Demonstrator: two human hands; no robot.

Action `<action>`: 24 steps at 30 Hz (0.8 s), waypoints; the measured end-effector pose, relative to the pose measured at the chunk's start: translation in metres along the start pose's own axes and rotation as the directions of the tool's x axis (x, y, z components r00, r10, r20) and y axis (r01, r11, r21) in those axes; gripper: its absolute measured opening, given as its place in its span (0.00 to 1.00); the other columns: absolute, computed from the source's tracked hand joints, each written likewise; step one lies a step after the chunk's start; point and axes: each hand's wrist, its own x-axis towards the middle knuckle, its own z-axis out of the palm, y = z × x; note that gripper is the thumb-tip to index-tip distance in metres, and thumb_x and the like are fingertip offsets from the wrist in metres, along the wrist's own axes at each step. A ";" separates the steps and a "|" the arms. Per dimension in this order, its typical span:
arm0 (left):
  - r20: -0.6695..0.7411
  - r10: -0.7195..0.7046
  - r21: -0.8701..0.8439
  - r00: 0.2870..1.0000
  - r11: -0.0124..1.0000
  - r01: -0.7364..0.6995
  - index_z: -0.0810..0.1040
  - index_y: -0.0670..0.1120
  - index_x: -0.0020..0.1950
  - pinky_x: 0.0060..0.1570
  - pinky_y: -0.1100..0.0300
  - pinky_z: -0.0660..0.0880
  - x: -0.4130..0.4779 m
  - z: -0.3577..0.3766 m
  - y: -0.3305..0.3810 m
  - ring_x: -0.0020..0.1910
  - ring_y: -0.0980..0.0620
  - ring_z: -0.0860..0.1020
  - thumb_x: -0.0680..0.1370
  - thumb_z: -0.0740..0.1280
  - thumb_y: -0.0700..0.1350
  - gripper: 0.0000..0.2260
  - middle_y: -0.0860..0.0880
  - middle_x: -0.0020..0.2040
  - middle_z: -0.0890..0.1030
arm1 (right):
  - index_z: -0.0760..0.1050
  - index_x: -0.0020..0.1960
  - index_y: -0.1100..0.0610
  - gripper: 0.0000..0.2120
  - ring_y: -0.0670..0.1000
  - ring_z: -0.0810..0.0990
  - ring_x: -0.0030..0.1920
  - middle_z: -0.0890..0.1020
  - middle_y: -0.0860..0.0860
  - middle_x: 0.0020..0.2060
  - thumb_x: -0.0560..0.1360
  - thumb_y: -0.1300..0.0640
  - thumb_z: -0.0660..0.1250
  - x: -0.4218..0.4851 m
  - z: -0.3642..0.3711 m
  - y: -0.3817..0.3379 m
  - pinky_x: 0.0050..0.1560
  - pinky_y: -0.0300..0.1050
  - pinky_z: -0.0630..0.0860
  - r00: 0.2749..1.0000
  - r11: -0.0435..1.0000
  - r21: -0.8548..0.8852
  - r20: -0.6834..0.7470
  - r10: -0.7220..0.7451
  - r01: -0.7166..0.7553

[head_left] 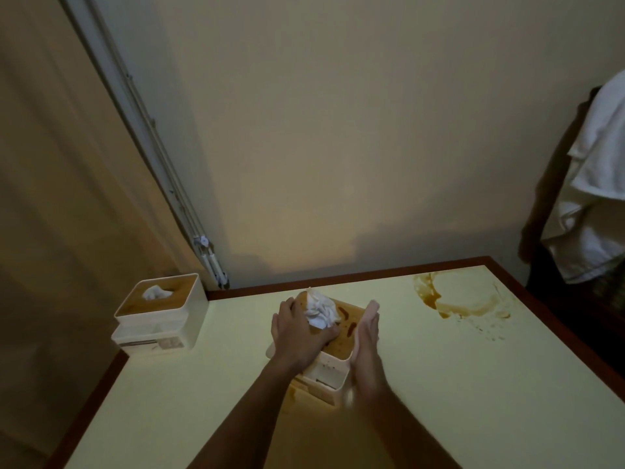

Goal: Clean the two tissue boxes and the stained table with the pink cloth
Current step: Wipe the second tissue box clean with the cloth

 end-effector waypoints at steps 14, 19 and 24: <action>-0.002 0.016 0.021 1.000 1.000 -0.016 0.53 0.48 0.78 0.73 0.50 0.56 0.002 0.002 -0.001 0.75 0.46 0.58 0.71 0.67 0.68 0.45 0.48 0.78 0.56 | 0.46 0.83 0.51 0.56 0.59 0.52 0.81 0.51 0.54 0.82 0.67 0.19 0.58 -0.012 0.007 0.001 0.80 0.62 0.52 0.991 0.992 0.072 -0.082 0.108 -0.103; 0.008 0.005 0.030 1.000 1.000 -0.005 0.52 0.50 0.78 0.74 0.50 0.56 0.001 0.001 0.002 0.75 0.46 0.58 0.71 0.66 0.70 0.45 0.48 0.78 0.56 | 0.52 0.80 0.38 0.61 0.61 0.58 0.80 0.55 0.49 0.82 0.53 0.11 0.54 0.032 -0.010 0.001 0.74 0.74 0.57 0.939 0.895 0.286 0.076 0.335 -0.342; 0.023 -0.002 0.057 1.000 0.998 0.001 0.51 0.49 0.78 0.74 0.50 0.54 0.002 0.000 0.002 0.76 0.46 0.56 0.71 0.65 0.70 0.45 0.48 0.78 0.55 | 0.47 0.83 0.49 0.50 0.56 0.56 0.81 0.54 0.50 0.81 0.70 0.24 0.56 -0.032 0.003 -0.006 0.79 0.53 0.56 0.983 0.973 0.140 0.003 0.184 -0.183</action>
